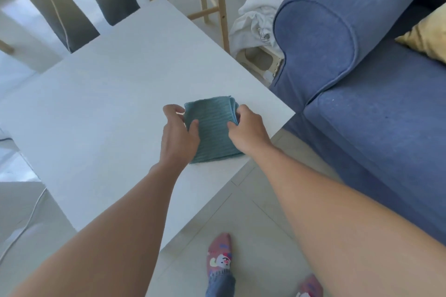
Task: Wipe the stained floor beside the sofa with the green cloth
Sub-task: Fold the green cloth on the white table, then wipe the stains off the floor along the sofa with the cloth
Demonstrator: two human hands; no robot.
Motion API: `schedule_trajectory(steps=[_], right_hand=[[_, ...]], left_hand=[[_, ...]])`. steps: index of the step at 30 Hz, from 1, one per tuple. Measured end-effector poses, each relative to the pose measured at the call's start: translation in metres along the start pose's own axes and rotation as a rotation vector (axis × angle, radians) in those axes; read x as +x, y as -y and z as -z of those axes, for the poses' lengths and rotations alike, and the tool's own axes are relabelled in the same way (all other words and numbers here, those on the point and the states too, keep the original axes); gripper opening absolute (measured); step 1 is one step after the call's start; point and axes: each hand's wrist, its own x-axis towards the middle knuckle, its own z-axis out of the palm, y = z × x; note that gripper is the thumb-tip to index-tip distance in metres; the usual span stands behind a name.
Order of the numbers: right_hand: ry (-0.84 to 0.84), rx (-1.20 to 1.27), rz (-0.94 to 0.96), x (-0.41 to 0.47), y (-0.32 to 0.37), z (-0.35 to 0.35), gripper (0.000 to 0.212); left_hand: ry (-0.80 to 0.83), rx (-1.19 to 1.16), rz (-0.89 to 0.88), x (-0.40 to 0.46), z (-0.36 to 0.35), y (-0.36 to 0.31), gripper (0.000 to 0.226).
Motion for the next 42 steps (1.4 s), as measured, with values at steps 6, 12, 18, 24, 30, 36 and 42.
schedule_trajectory(steps=[6,12,18,24,30,36,42], right_hand=[[-0.098,0.176,-0.031,-0.026,-0.081,0.046,0.044],[-0.183,0.143,-0.028,-0.073,-0.191,0.098,0.081],[-0.206,-0.006,-0.089,-0.090,-0.340,0.115,0.067],[-0.218,-0.118,-0.247,-0.070,-0.512,0.060,0.041],[-0.191,-0.197,-0.393,-0.043,-0.661,0.012,0.046],[-0.326,-0.186,-0.440,-0.035,-0.725,0.021,0.045],[-0.348,-0.158,-0.499,-0.049,-0.715,0.023,0.045]], left_hand=[[0.297,0.190,-0.356,-0.012,-0.073,-0.030,0.052],[0.446,0.257,-0.553,-0.059,-0.176,-0.057,0.059],[0.715,0.424,-0.628,-0.093,-0.323,-0.033,0.069],[0.879,0.511,-0.683,-0.098,-0.478,0.055,0.069],[1.003,0.645,-0.880,-0.098,-0.625,0.131,0.073],[0.991,0.680,-0.965,-0.101,-0.703,0.131,0.068],[0.963,0.717,-0.904,-0.116,-0.696,0.118,0.069]])
